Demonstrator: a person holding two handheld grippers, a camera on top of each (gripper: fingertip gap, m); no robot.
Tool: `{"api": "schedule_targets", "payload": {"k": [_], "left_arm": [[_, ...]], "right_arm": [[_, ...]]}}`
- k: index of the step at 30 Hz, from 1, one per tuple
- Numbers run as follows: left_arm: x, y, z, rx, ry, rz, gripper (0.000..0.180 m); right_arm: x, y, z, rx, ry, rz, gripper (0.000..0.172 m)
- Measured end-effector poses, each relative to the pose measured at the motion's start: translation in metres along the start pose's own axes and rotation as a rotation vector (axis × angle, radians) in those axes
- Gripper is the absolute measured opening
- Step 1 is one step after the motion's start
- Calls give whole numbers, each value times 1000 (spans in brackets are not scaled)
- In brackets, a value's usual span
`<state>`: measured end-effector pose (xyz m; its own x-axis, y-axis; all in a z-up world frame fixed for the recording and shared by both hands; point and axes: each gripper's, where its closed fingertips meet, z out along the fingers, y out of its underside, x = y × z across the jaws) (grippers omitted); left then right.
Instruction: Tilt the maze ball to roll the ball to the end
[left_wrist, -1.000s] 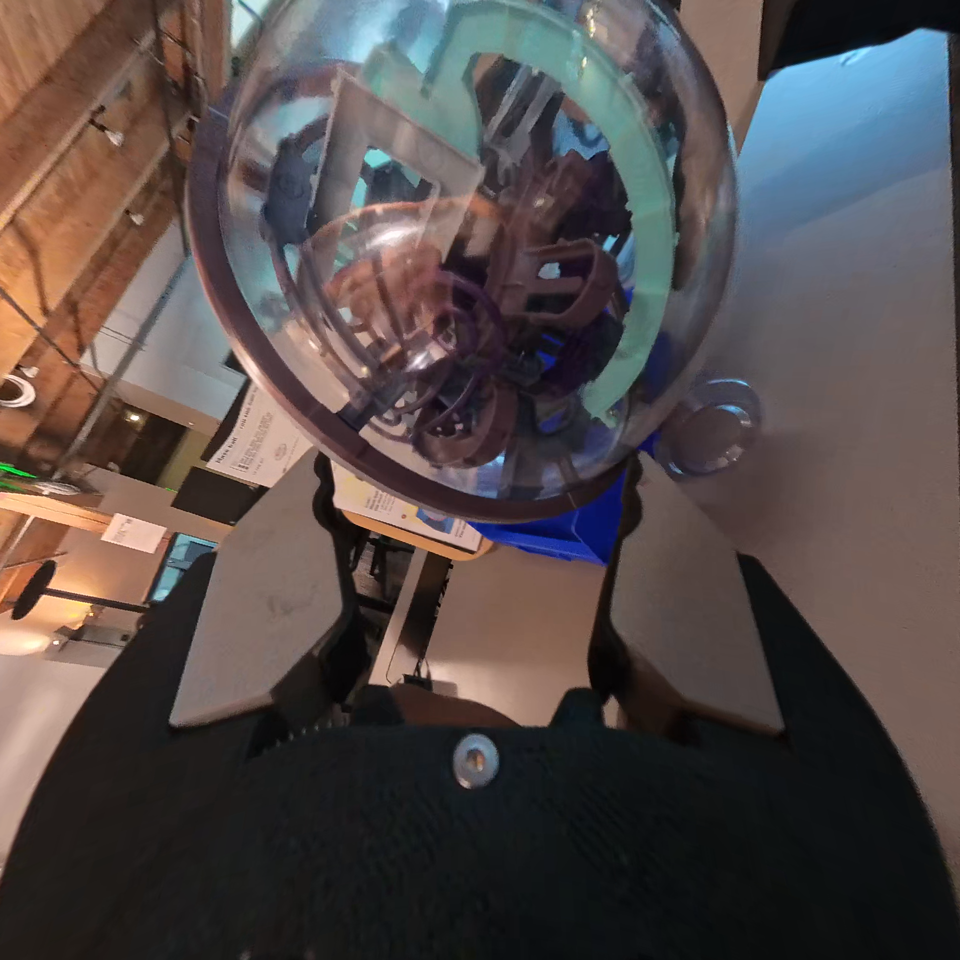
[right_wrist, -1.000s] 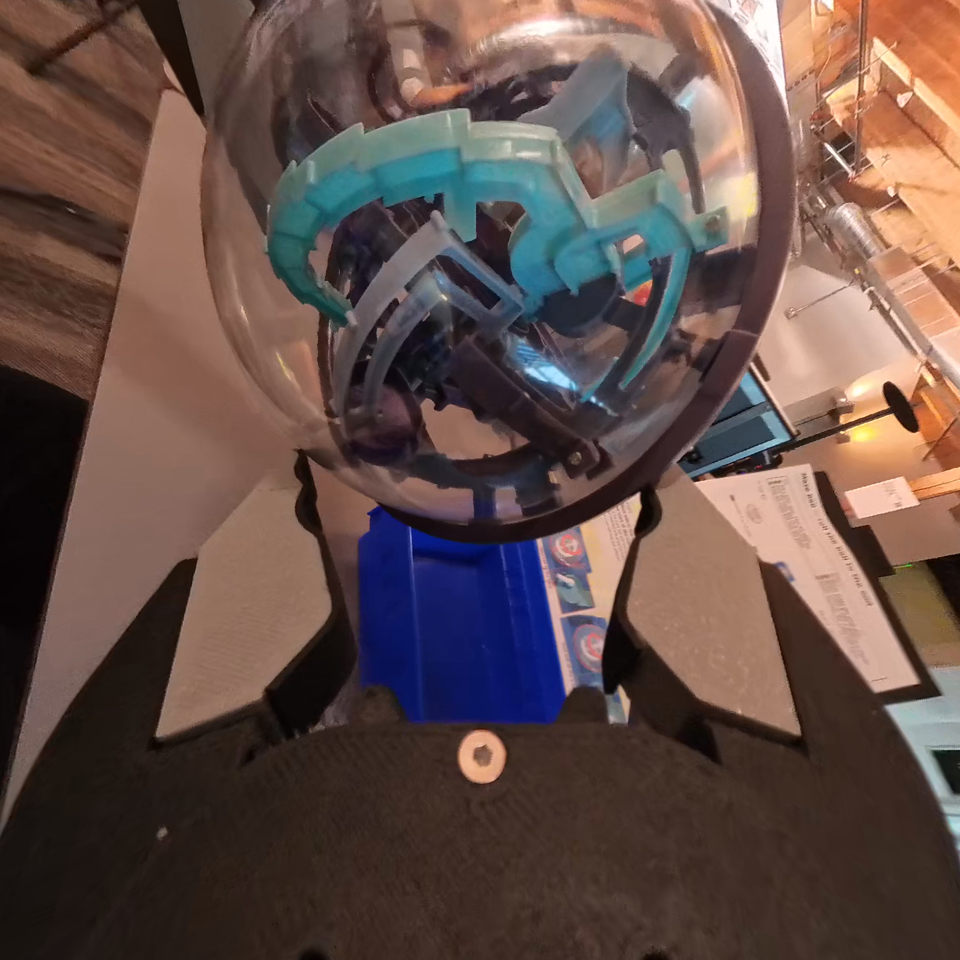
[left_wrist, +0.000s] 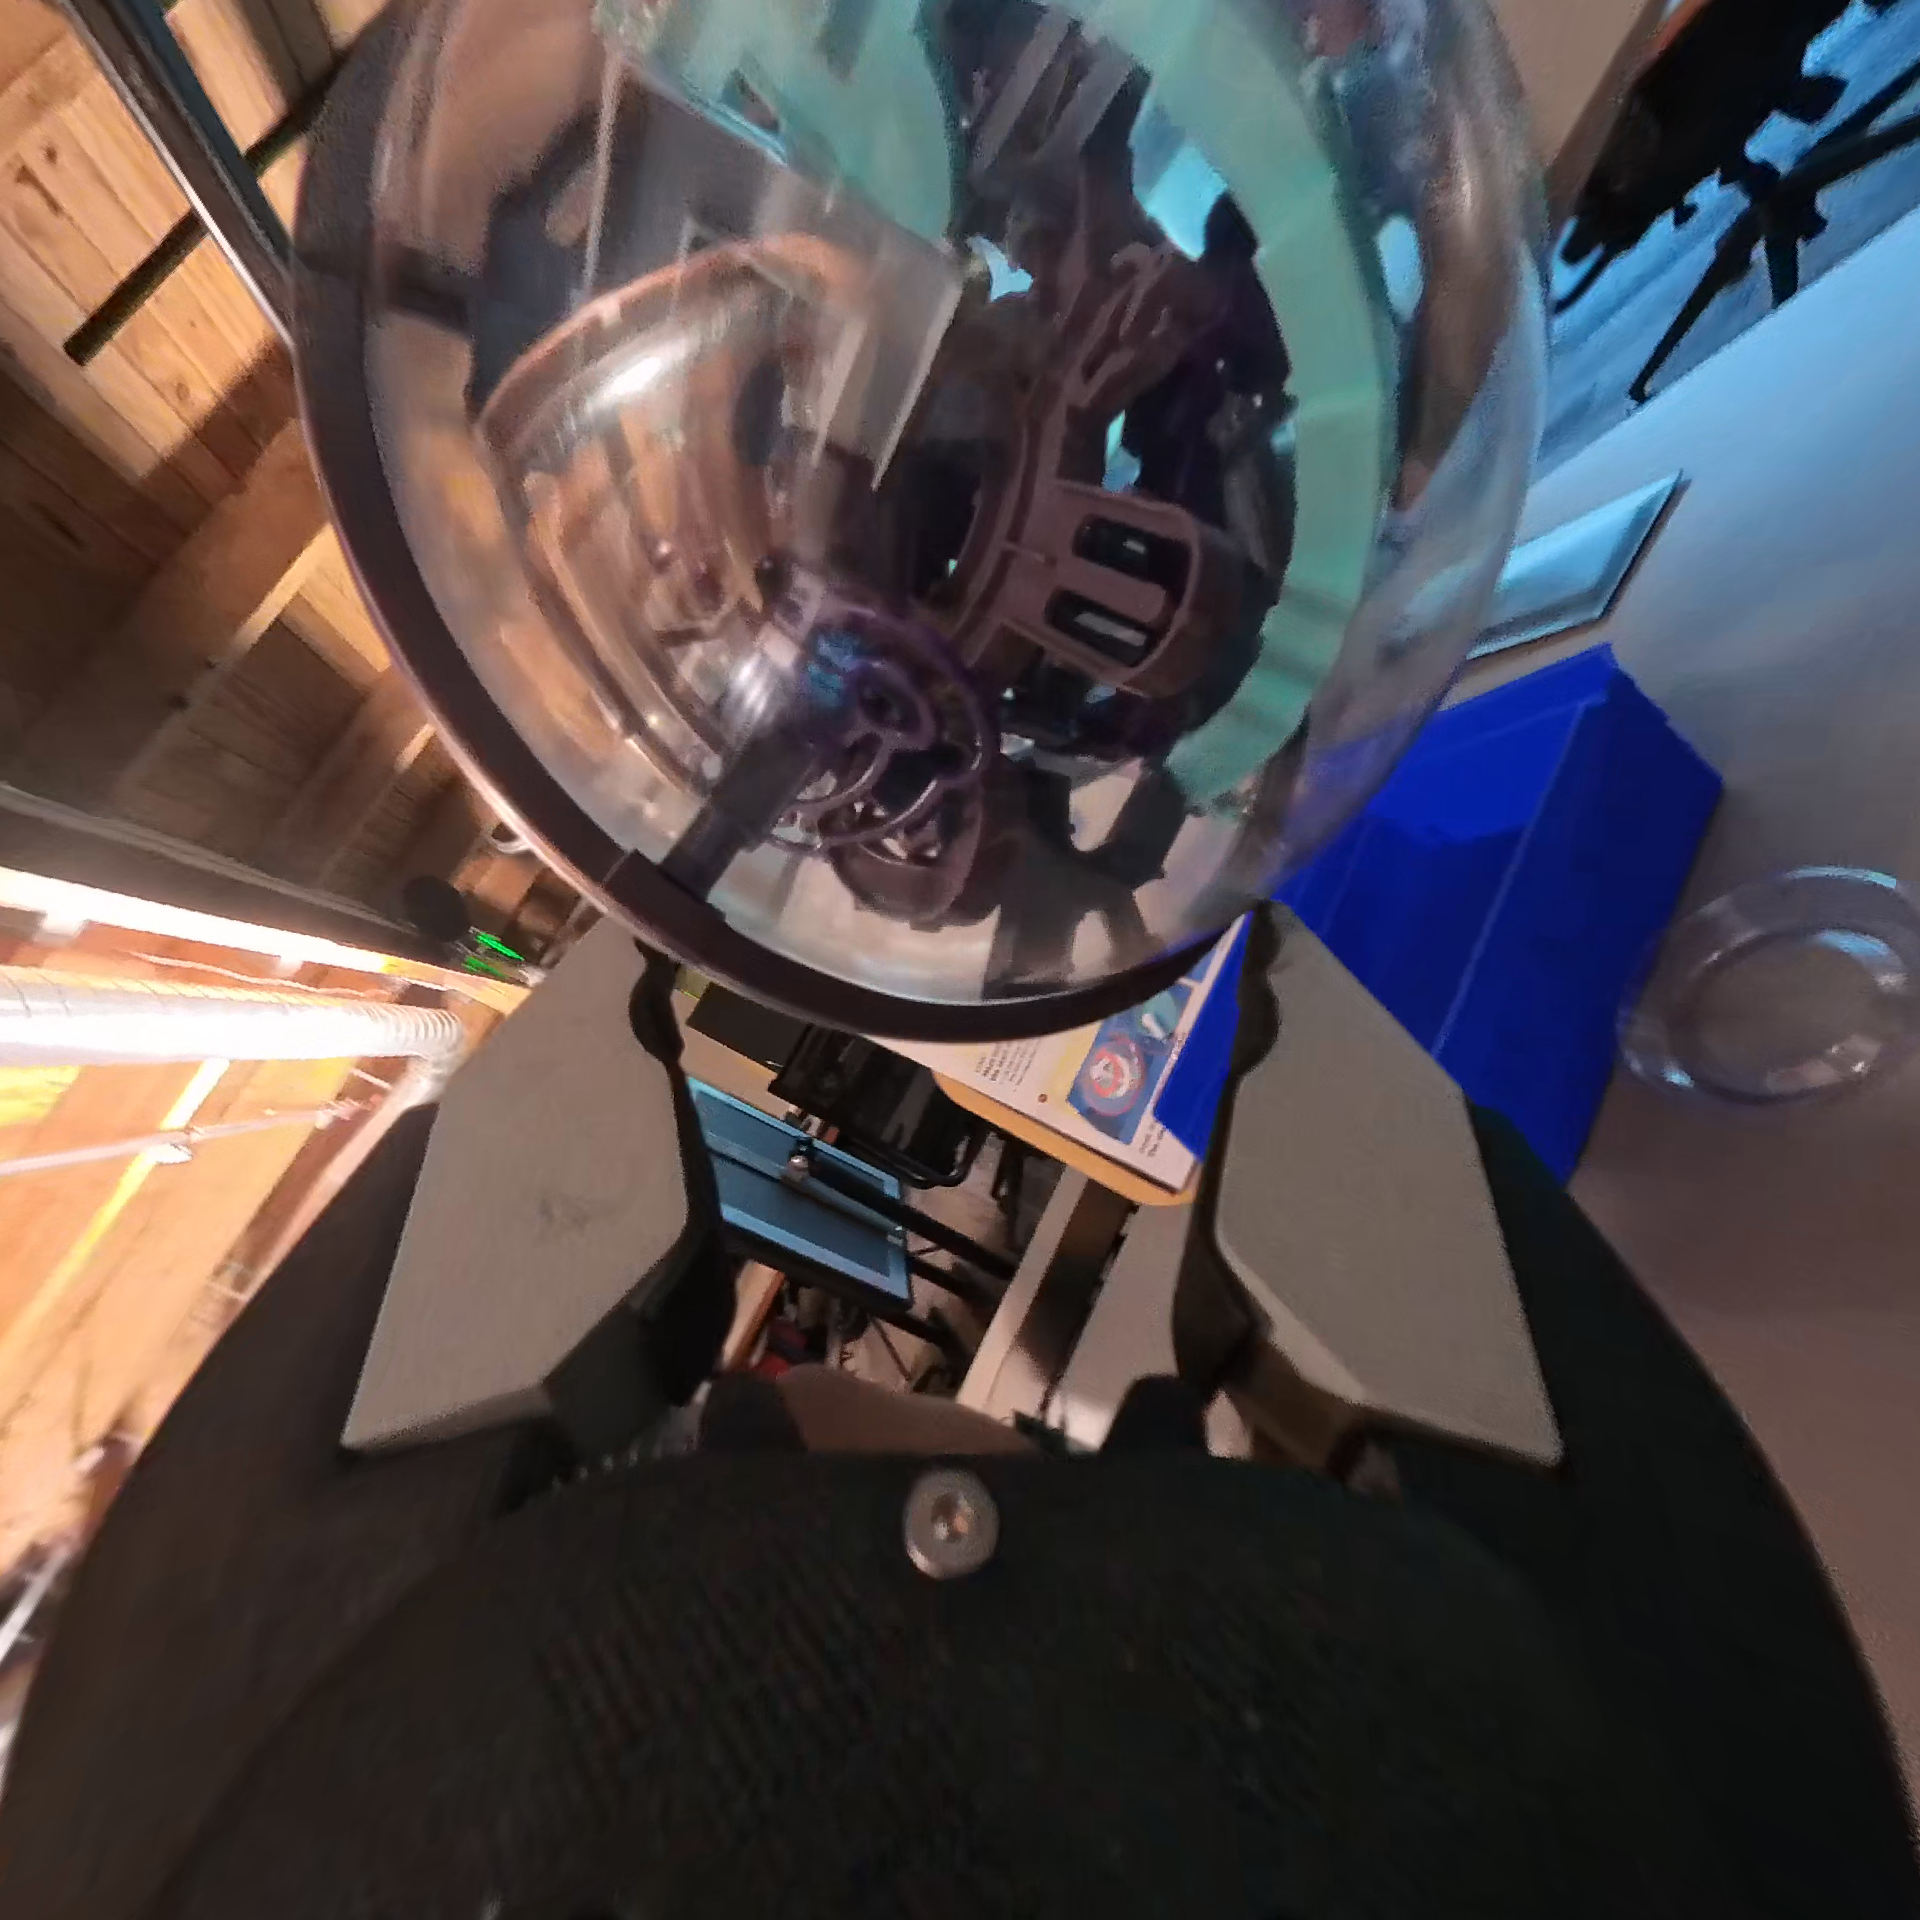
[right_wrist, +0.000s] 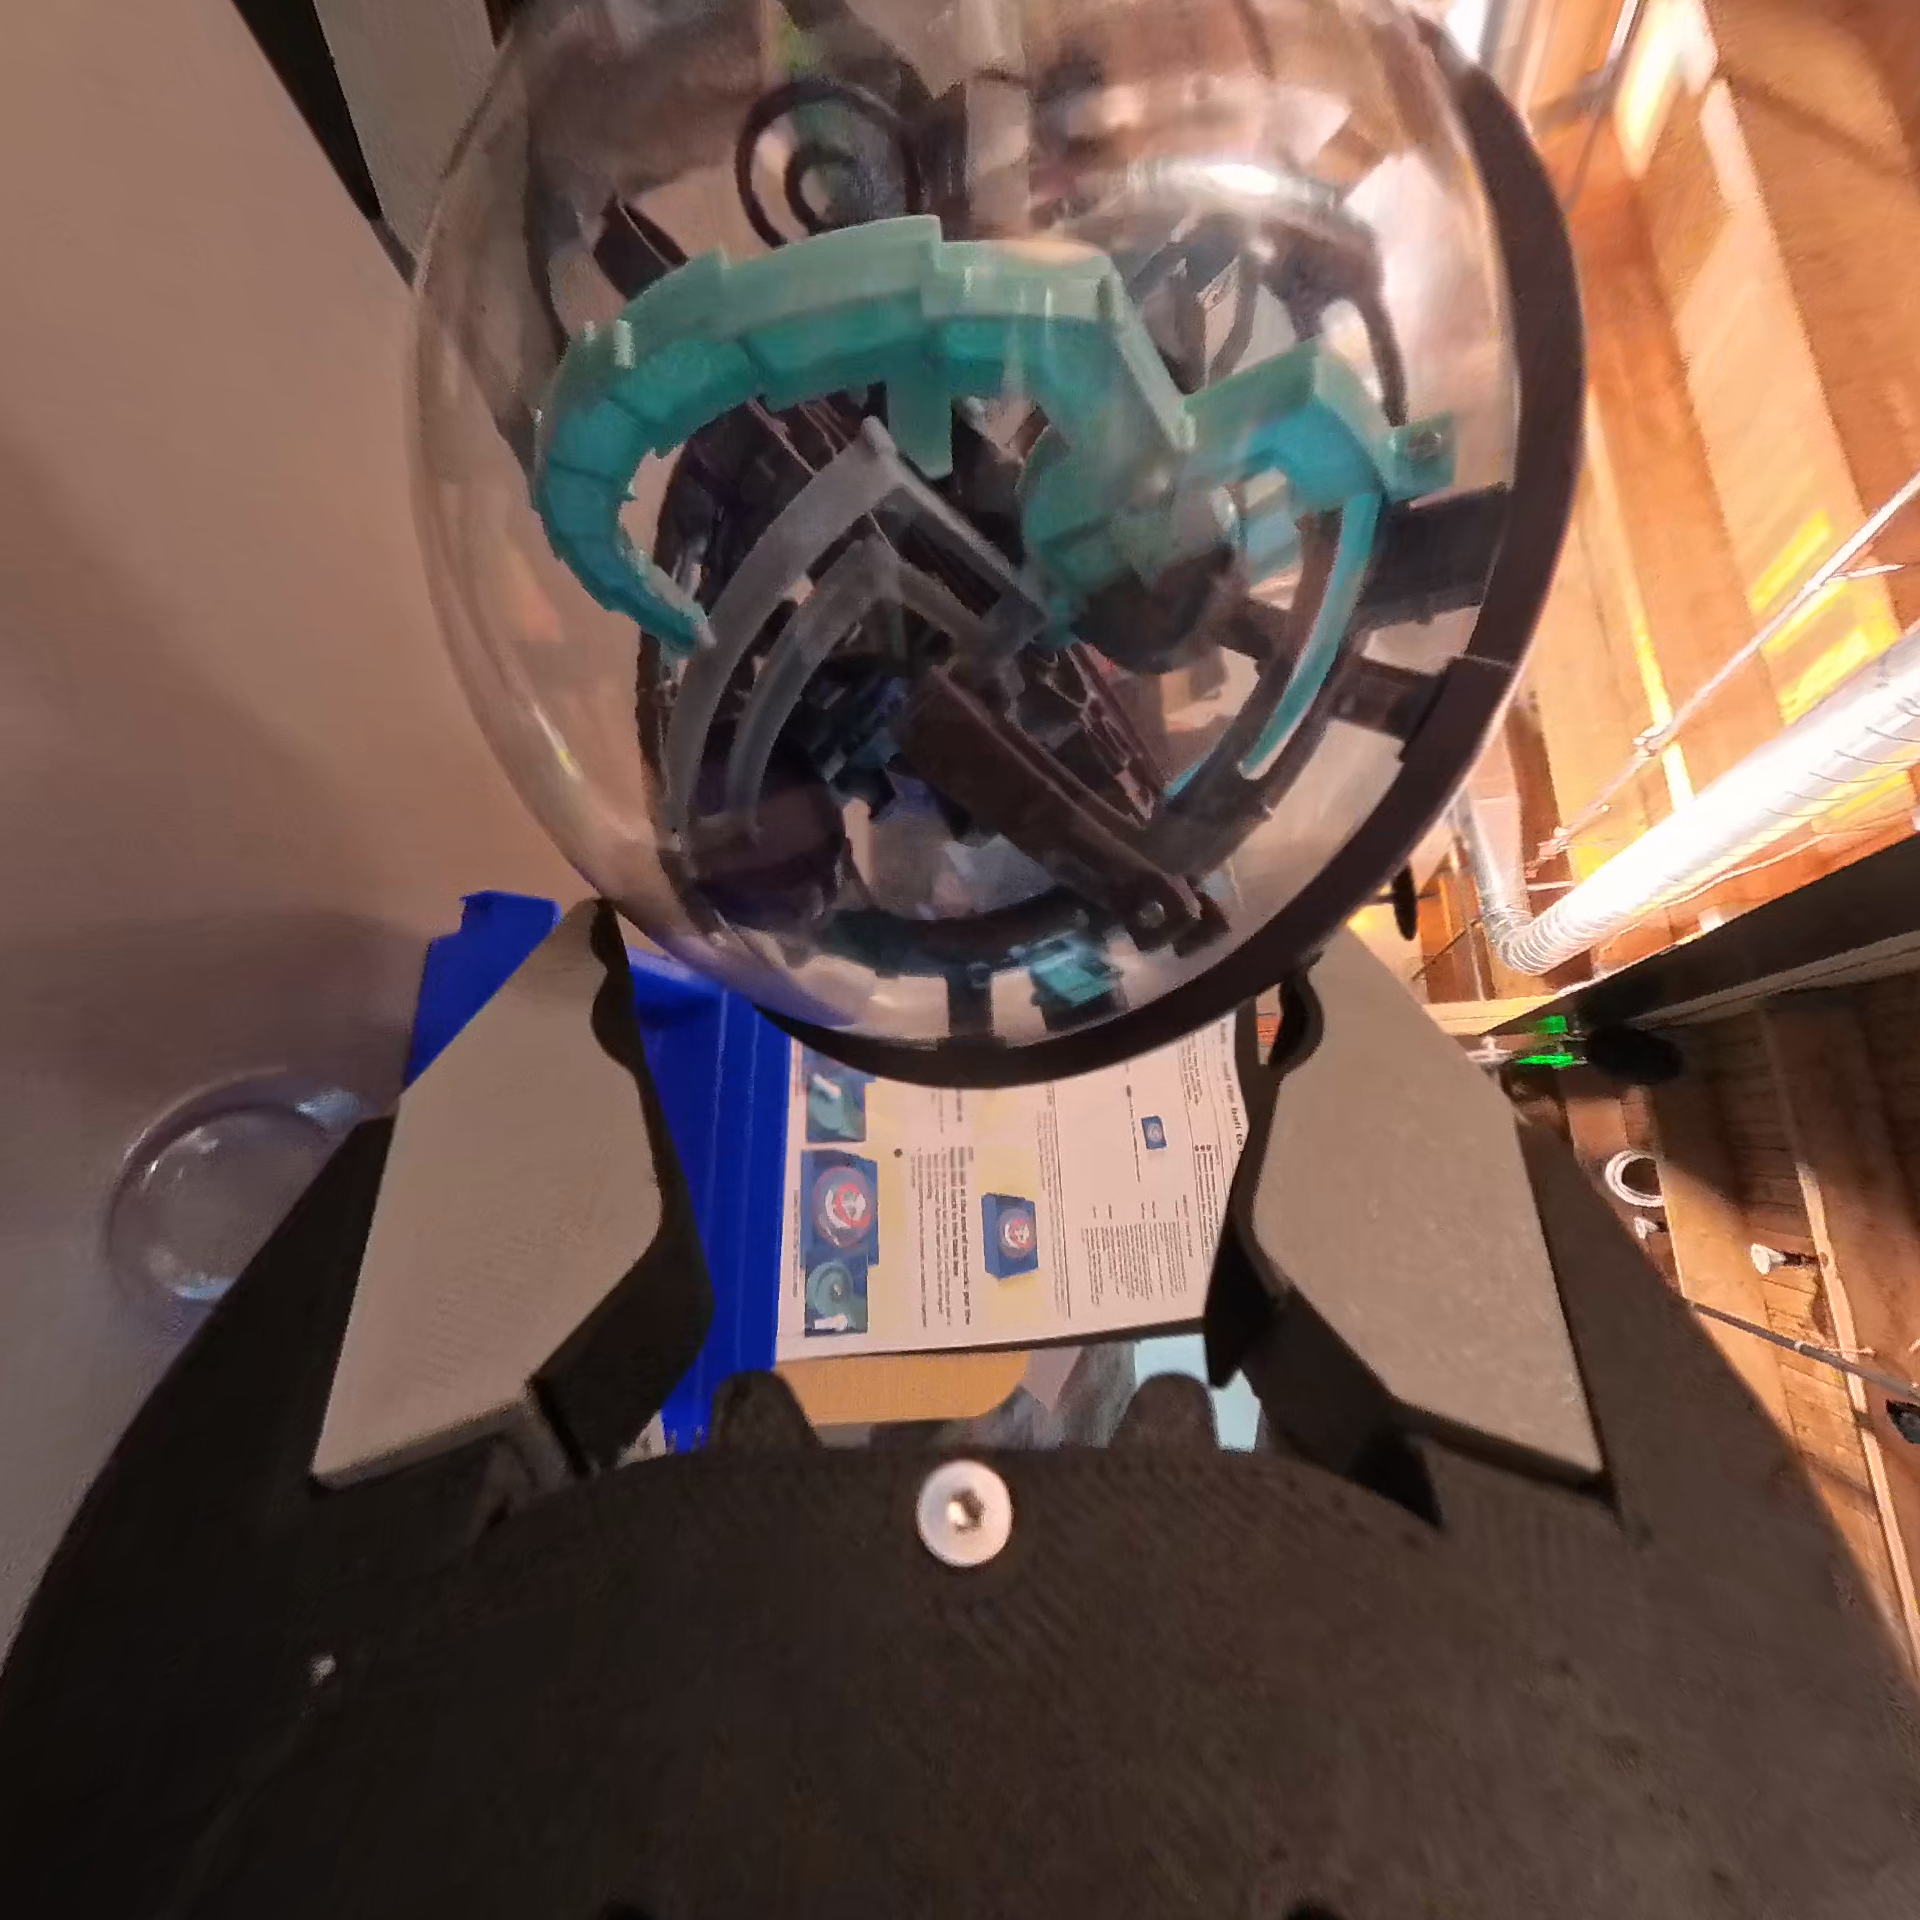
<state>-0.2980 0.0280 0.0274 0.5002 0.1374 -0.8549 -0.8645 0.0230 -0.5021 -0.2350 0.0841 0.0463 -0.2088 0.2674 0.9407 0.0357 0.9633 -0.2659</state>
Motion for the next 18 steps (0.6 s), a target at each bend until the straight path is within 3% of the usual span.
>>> {"api": "schedule_targets", "payload": {"k": [9,18], "left_arm": [[63,35,15,69,4,-384,106],[97,46,31,110,57,-592,105]], "right_arm": [[-34,7,6,-159,-228,-94,121],[-48,12,12,-304,-352,-162,121]]}}
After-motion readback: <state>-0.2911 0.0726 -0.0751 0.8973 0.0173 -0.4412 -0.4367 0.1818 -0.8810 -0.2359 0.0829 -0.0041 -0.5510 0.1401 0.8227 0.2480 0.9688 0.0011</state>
